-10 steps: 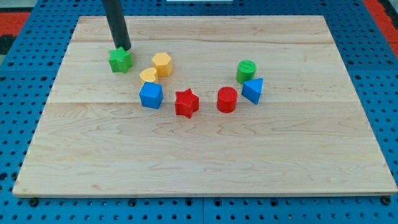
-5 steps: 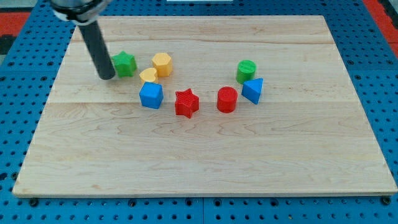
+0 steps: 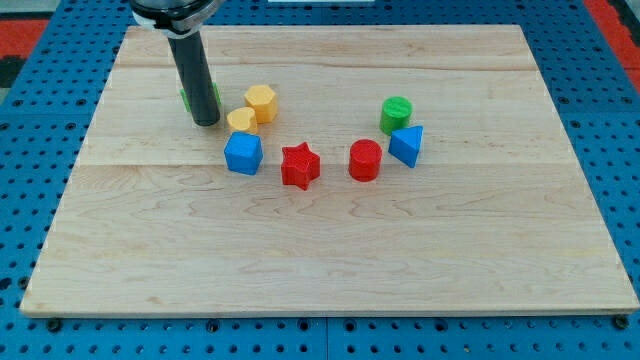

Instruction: Move red circle towards top left

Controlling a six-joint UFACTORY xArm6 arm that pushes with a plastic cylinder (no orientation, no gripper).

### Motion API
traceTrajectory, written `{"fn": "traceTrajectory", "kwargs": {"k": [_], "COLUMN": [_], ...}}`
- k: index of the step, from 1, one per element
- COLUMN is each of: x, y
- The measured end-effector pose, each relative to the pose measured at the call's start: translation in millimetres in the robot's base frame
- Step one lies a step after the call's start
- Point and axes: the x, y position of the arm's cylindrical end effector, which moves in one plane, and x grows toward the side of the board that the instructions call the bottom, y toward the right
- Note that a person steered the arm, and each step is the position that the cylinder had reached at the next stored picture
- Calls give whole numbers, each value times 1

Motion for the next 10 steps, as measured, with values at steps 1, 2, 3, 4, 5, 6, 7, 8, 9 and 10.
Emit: {"fn": "traceTrajectory", "kwargs": {"k": [1, 2, 3, 4, 5, 6, 7, 8, 9, 10], "x": [-2, 59, 127, 157, 213, 184, 140, 95, 62, 9], "y": [-11, -34, -37, 43, 86, 126, 176, 194, 190, 176]}}
